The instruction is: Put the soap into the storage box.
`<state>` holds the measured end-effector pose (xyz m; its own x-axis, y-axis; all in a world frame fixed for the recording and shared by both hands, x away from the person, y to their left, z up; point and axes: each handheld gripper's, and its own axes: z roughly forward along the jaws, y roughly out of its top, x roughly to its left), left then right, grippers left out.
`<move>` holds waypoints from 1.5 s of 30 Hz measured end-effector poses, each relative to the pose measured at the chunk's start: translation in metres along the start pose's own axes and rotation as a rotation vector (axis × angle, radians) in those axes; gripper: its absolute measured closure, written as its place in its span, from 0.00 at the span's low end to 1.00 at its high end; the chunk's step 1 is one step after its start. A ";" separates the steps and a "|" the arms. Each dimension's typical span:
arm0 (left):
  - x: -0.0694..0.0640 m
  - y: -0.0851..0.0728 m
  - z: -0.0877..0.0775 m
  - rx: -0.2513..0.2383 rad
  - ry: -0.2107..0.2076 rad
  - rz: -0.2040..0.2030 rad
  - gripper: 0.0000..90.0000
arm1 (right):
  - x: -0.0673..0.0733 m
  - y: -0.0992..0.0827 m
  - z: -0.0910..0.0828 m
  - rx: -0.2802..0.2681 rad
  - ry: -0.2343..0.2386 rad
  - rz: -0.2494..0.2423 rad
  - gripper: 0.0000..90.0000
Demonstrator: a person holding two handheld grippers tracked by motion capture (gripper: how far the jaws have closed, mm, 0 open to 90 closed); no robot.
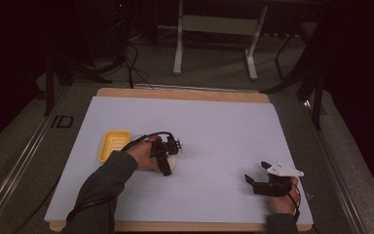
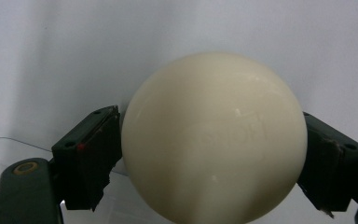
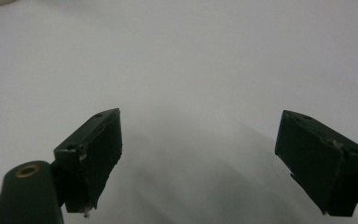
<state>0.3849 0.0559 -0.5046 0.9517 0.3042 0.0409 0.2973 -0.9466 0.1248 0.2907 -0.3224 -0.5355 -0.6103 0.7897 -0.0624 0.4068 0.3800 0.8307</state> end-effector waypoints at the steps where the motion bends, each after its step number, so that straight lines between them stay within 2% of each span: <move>1: 0.000 0.001 0.000 0.006 0.000 0.002 0.18 | 0.000 0.000 0.000 0.000 0.000 0.000 0.16; 4: 0.001 0.002 0.000 0.021 -0.023 0.010 0.19 | 0.000 0.000 0.000 0.001 0.000 -0.001 0.16; 5: 0.002 0.002 0.000 0.021 -0.037 0.011 0.23 | 0.000 0.000 0.000 0.000 0.000 -0.001 0.16; 7: 0.002 0.002 0.000 0.032 -0.038 0.024 0.24 | 0.000 0.000 0.000 0.000 0.000 0.000 0.16; 20: 0.001 0.014 0.001 0.115 -0.042 0.047 0.25 | 0.000 0.000 0.000 0.001 0.001 -0.003 0.16; 30: 0.001 0.018 0.000 0.129 -0.036 0.079 0.26 | 0.000 0.000 0.000 0.002 0.001 -0.004 0.16; 37: 0.002 0.022 -0.001 0.121 -0.033 0.072 0.26 | 0.000 0.000 0.000 0.001 0.002 -0.003 0.16; 45: 0.002 0.027 -0.013 0.095 -0.020 0.073 0.26 | 0.000 0.000 0.000 0.000 0.002 -0.005 0.16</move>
<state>0.3935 0.0319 -0.4880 0.9722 0.2326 0.0265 0.2319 -0.9723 0.0280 0.2908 -0.3221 -0.5356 -0.6139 0.7867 -0.0657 0.4034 0.3842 0.8305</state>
